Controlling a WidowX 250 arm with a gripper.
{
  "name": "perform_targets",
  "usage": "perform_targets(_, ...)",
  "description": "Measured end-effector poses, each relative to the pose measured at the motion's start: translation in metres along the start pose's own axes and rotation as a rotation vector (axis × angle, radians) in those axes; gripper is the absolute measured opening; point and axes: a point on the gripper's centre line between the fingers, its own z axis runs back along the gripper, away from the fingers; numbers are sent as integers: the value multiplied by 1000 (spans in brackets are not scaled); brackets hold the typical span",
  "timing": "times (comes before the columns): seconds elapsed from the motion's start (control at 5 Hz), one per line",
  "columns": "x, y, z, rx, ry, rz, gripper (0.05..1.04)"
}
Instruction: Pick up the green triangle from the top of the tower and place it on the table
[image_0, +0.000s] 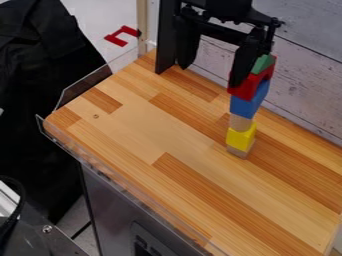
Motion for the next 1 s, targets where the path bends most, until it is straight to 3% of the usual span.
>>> perform_targets(0.2,-1,0,-10,8,37,1,999)
perform_targets(0.6,2,0,-7,7,24,-17,999)
perform_targets(0.8,10,-7,5,-11,-22,-45,999)
perform_targets(1.0,25,-12,-6,-2,14,-75,999)
